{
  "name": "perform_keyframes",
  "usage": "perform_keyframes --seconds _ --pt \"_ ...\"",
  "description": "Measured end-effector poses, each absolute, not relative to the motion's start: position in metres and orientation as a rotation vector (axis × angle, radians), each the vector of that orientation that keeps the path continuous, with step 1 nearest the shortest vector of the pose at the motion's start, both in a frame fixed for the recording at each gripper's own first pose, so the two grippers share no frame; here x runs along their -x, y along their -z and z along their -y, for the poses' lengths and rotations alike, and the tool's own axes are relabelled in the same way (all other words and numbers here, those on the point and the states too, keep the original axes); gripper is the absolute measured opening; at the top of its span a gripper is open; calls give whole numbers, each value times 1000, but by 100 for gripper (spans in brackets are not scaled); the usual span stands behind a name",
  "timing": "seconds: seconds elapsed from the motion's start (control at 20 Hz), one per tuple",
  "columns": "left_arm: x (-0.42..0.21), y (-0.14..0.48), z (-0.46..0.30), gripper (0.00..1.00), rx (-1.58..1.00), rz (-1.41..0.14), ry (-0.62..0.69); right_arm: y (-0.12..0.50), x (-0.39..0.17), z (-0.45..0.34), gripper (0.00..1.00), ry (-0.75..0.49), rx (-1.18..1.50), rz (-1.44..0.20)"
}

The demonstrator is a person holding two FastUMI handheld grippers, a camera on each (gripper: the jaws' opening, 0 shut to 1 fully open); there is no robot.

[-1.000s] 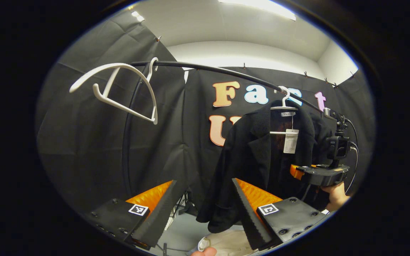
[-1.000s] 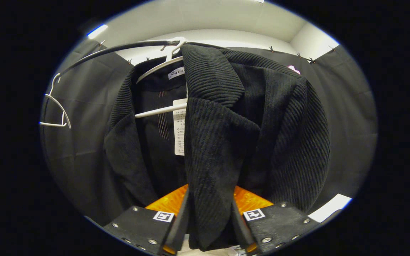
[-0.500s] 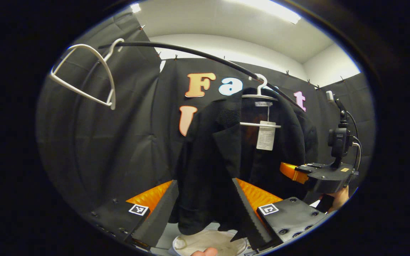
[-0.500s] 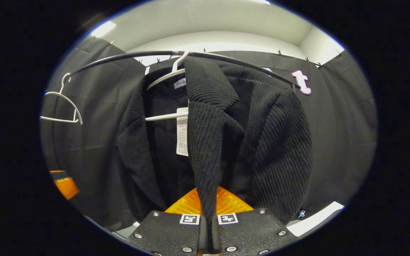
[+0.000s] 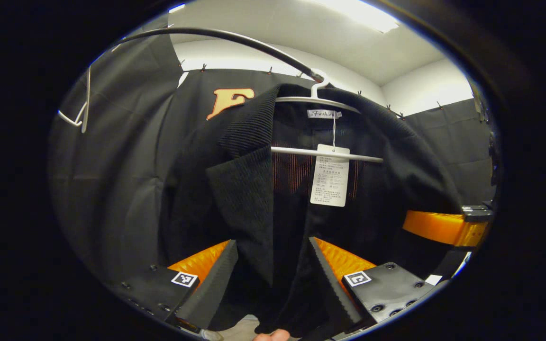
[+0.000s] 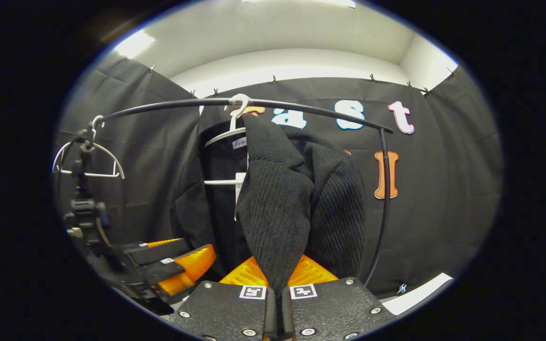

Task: Grasp the clothes on the hanger with both hands and then place them into the laundry hamper below.

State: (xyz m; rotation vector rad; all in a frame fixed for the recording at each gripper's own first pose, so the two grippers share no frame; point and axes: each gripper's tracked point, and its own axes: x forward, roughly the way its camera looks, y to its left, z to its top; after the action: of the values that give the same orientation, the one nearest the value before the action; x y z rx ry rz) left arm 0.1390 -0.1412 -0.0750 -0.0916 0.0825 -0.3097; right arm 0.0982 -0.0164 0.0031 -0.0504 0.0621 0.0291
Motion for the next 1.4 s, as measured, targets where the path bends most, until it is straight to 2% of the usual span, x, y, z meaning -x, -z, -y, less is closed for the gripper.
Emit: perform_keyframes --seconds 0.05,0.15,0.45,0.65,0.7,1.0,1.15,1.2,1.35,1.4 --pt "-149 79 143 96 96 -82 298 -6 -93 18 4 -30 50 -62" --pt "-168 91 138 93 91 -85 251 -10 -90 17 4 -38 48 -64" --pt "-213 104 105 92 -21 -28 24 -9 -85 16 5 -54 45 -79" --pt "-210 94 90 92 -44 4 -23 -6 -89 22 5 -27 29 -80" --pt "-208 90 81 87 -56 17 -42 -7 -90 25 6 -12 25 -70" --pt "-199 74 50 41 -135 55 -74 -12 -86 24 6 -6 46 -25" --pt "-187 66 49 17 -125 53 -27 -10 -82 21 6 -15 36 -35" --pt "-178 64 43 12 -131 54 -47 -11 -80 23 6 -7 29 -31" --pt "-162 51 44 12 -134 58 -6 -13 -80 23 5 -9 10 -23" --pt "-157 43 38 10 -131 65 -28 -13 -79 22 12 -11 9 -23"
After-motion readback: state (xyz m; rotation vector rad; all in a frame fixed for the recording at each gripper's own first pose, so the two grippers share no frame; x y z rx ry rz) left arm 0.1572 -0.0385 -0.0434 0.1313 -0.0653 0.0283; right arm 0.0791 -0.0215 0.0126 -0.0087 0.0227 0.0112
